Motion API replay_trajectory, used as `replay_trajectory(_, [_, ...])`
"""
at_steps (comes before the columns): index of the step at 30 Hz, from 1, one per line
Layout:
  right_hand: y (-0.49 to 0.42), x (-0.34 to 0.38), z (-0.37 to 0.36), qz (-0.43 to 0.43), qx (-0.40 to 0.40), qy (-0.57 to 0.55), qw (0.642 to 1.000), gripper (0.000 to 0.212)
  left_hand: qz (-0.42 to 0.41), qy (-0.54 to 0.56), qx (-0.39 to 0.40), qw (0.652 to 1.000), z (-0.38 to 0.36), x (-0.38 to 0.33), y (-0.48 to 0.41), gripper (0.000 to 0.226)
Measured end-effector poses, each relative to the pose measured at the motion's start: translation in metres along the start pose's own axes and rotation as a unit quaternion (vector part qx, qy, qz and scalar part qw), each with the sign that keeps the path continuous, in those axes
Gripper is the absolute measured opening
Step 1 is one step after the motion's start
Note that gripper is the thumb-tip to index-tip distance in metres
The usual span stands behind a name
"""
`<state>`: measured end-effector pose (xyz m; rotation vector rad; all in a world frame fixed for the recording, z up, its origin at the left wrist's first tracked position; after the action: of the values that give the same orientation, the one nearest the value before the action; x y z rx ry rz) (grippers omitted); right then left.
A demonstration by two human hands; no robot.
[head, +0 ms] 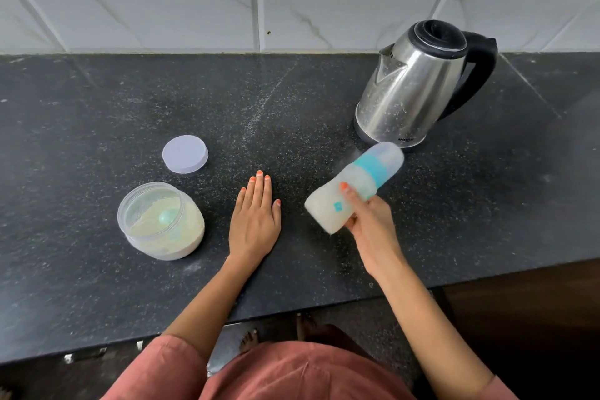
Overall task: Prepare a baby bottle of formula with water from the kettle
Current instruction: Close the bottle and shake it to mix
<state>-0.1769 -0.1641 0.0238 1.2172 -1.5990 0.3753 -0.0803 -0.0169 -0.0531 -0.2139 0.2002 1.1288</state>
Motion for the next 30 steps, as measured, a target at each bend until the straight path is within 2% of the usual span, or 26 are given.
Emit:
replay_trajectory(3, [0.020, -0.019, -0.012, -0.035, 0.092, 0.161, 0.982, 0.020, -0.002, 0.002, 0.002, 1.000, 0.001, 0.000, -0.001, 0.053])
replay_trajectory(4, [0.022, -0.019, -0.012, -0.037, 0.101, 0.175, 0.979, 0.018, -0.001, 0.000, 0.003, 1.000, 0.000, 0.000, -0.001, 0.053])
replay_trajectory(5, [0.020, -0.016, -0.011, -0.033, 0.092, 0.150, 0.984, 0.017, 0.000, -0.003, 0.004, 1.000, 0.000, 0.000, -0.001, 0.053])
replay_trajectory(8, [0.004, -0.001, -0.002, -0.012, 0.008, -0.027, 1.000, 0.024, 0.001, -0.003, 0.002, 1.000, 0.000, 0.001, 0.000, 0.053])
replay_trajectory(10, [-0.001, 0.002, 0.000, 0.004, -0.018, -0.054, 0.998, 0.024, 0.001, -0.002, 0.003, 1.000, 0.000, 0.000, 0.000, 0.053])
replay_trajectory(14, [0.017, -0.015, -0.012, -0.047, 0.075, 0.114, 0.990, 0.028, 0.001, -0.005, 0.004, 1.000, 0.000, 0.000, -0.001, 0.053])
replay_trajectory(16, [0.018, -0.012, -0.012, -0.044, 0.093, 0.143, 0.984, 0.029, 0.003, -0.005, 0.006, 1.000, 0.000, 0.001, 0.000, 0.053])
replay_trajectory(18, [0.008, -0.001, -0.006, -0.029, 0.049, 0.036, 0.998, 0.031, 0.002, -0.005, 0.005, 1.000, 0.000, 0.000, 0.000, 0.053])
replay_trajectory(21, [-0.006, 0.008, 0.004, -0.003, -0.044, -0.115, 0.992, 0.020, 0.002, -0.003, 0.003, 1.000, 0.000, 0.000, 0.000, 0.053])
replay_trajectory(23, [-0.001, -0.001, -0.001, -0.012, -0.030, -0.078, 0.996, 0.019, 0.001, -0.002, 0.002, 1.000, 0.000, 0.000, 0.000, 0.053])
replay_trajectory(25, [0.012, -0.015, -0.010, -0.049, 0.027, 0.040, 0.998, 0.024, 0.001, -0.008, 0.003, 1.000, 0.000, 0.000, 0.000, 0.053])
replay_trajectory(27, [0.021, -0.023, -0.011, -0.066, 0.070, 0.145, 0.985, 0.017, 0.001, -0.009, 0.005, 1.000, -0.001, 0.000, -0.001, 0.053])
replay_trajectory(28, [0.021, -0.020, -0.011, -0.062, 0.073, 0.155, 0.983, 0.017, 0.002, -0.010, 0.006, 1.000, -0.001, 0.000, -0.001, 0.053])
replay_trajectory(30, [0.013, -0.009, -0.010, -0.041, 0.046, 0.075, 0.995, 0.024, 0.002, -0.010, 0.006, 1.000, -0.001, 0.000, -0.001, 0.053])
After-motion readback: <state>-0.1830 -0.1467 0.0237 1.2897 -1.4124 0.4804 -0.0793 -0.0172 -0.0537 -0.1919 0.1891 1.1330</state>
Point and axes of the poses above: each hand's wrist, its own y-axis away from the middle knuckle, its own z-axis out of the back of the hand, x = y × z, the point moved 7 cm from there along -y, towards the middle knuckle, and after that the axes turned 2 degrees about -y, right-handed, at the moved point
